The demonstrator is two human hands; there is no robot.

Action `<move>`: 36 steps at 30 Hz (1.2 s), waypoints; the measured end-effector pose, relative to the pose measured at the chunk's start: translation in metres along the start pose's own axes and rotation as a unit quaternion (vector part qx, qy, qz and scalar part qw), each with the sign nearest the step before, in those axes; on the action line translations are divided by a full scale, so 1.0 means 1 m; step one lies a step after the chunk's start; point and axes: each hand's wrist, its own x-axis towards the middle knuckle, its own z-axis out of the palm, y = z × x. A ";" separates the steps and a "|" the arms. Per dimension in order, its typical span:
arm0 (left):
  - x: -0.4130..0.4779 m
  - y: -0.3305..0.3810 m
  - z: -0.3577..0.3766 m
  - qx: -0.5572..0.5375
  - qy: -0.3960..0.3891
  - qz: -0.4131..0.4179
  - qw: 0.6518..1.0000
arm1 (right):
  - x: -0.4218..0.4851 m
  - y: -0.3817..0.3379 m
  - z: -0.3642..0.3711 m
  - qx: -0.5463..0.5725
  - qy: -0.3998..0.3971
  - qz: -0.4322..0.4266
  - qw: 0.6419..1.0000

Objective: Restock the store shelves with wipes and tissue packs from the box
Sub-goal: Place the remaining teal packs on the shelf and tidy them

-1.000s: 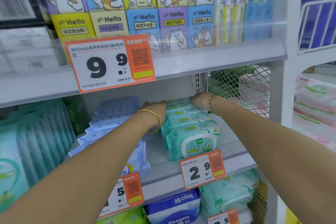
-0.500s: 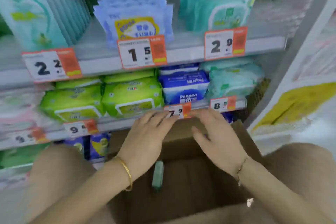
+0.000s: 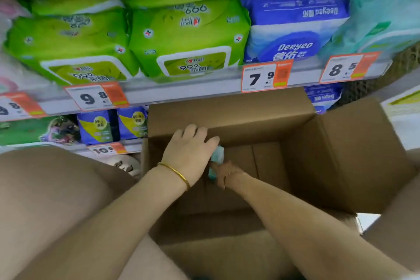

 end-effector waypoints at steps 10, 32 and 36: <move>-0.005 -0.012 0.010 -0.009 -0.053 -0.017 0.998 | 0.024 -0.006 0.013 0.047 -0.028 0.057 0.997; -0.007 0.041 -0.022 -0.328 0.057 -0.018 0.943 | -0.176 0.068 -0.106 0.580 -0.073 -0.095 0.806; -0.008 0.038 -0.061 -0.584 0.045 -0.039 0.809 | -0.214 0.087 -0.134 0.472 0.109 -0.104 0.869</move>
